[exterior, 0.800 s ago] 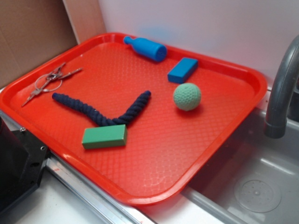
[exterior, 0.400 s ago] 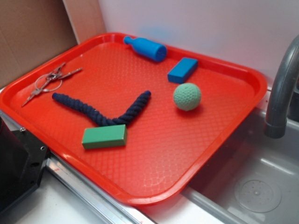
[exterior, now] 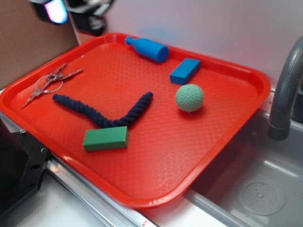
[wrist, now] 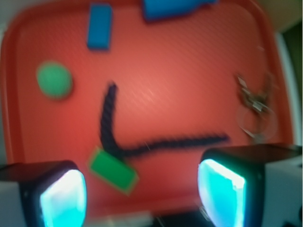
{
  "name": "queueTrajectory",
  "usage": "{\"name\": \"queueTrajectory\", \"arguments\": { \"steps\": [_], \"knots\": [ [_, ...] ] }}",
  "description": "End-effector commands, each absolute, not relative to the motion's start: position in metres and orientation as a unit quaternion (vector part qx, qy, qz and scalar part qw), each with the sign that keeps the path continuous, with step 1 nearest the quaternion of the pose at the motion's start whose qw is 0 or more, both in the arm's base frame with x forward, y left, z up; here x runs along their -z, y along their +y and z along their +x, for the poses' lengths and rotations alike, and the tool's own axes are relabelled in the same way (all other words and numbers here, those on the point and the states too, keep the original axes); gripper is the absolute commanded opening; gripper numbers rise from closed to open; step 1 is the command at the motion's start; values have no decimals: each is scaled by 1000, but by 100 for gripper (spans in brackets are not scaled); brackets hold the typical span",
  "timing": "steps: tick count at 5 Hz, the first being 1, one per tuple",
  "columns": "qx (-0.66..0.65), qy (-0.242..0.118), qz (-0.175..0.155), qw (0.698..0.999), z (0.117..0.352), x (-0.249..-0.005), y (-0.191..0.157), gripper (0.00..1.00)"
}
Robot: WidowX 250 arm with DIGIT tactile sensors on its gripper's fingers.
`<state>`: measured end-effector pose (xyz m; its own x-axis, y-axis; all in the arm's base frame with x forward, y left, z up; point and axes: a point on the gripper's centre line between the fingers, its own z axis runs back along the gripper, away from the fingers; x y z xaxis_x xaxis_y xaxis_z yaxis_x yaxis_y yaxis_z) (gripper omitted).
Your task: Grab the blue block.
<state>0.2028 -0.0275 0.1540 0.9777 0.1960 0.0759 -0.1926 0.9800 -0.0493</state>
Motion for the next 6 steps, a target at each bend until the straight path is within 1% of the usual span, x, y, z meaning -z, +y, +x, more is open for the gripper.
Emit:
{"name": "queueTrajectory", "arguments": {
  "steps": [1, 2, 3, 4, 5, 6],
  "knots": [
    [-117, -84, -18, 989, 286, -101, -44, 100],
    [-118, -95, -33, 988, 313, -80, -53, 100],
    [-135, -97, -38, 985, 331, -65, -63, 100],
    [-136, -103, -51, 984, 349, -49, -69, 100],
    [-136, -85, -19, 987, 359, -29, -70, 100],
    [-134, -83, -2, 987, 353, -24, -60, 100]
  ]
}}
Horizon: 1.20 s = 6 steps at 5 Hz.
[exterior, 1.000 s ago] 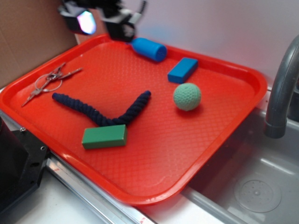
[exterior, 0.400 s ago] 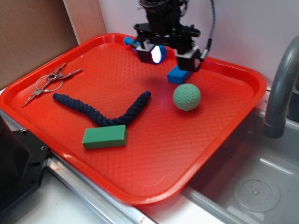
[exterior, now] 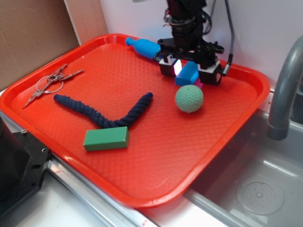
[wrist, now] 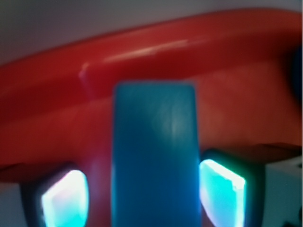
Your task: Grab the blue block.
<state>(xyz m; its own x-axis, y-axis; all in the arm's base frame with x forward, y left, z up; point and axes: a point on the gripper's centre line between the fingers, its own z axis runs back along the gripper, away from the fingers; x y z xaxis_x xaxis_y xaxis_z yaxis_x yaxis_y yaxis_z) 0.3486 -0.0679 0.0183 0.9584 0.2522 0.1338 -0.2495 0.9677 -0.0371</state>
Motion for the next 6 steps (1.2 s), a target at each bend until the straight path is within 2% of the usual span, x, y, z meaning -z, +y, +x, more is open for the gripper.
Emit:
{"name": "queueTrajectory", "arguments": {
  "steps": [1, 2, 3, 4, 5, 6],
  "knots": [
    [-141, -59, 12, 988, 351, -17, -55, 88],
    [-136, -52, 13, 989, 348, -20, -52, 0],
    [-120, -51, 12, 991, 341, -29, -50, 0],
    [-56, -44, 2, 997, 303, -70, -33, 0],
    [-23, -61, -3, 998, 253, -119, -1, 0],
    [-23, -91, -16, 995, 215, -166, 22, 0]
  ]
}}
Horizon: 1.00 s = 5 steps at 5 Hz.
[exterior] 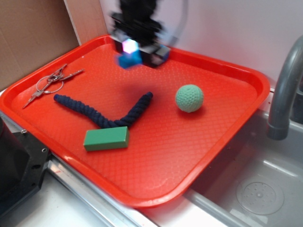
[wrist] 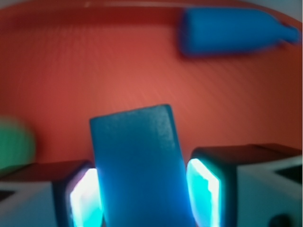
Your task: Grab the blue block.
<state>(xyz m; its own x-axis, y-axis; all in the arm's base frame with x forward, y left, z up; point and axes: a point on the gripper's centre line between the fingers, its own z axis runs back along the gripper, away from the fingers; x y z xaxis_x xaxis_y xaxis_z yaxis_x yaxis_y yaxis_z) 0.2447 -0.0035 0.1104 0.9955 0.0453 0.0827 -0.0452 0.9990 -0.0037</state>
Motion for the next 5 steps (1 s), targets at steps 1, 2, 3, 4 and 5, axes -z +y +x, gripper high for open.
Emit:
{"name": "queueTrajectory", "arguments": {
  "steps": [1, 2, 3, 4, 5],
  "knots": [
    [-59, -135, -12, 989, 188, -213, 35, 0],
    [-74, -155, -1, 985, 183, -226, 31, 0],
    [-67, -129, 0, 989, 188, -216, 29, 0],
    [-73, -121, 16, 990, 192, -203, 25, 0],
    [-68, -113, 17, 991, 194, -195, 23, 0]
  ]
}}
